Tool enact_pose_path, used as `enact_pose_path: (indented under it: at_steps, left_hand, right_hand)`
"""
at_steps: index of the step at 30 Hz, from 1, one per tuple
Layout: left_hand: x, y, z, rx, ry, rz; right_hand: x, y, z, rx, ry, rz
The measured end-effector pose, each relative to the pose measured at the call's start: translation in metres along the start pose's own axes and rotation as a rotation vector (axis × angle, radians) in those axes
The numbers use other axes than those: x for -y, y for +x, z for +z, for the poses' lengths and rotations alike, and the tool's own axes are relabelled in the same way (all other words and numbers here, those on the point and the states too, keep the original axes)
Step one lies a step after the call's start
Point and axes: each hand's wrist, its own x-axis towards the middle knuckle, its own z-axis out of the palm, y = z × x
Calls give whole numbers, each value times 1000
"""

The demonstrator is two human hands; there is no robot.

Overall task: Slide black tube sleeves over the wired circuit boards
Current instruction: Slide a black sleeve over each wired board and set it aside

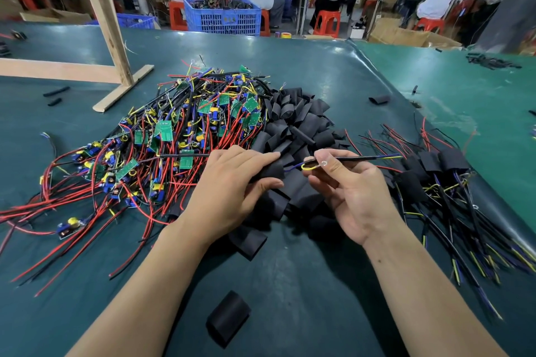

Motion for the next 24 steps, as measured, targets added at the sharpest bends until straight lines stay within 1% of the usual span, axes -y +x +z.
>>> enact_pose_path:
  at_steps: [5,18,19,21,24]
  left_hand:
    - [-1,0,1,-60,-32,6]
    - [0,0,2,-97,-70,27]
    - [-1,0,1,-100,-85,10]
    - [-2,1,-1,-115,-141,-42]
    - [-3,1,-2,-109,-197,-33]
  right_hand:
    - [0,0,-1,7,26,6]
    - [0,2,-2,47,24,34]
    - [0,1,-2,62,25,44]
    - [-2,0,-1,149,4,89]
    - [-9,-6,4,303,-133,184]
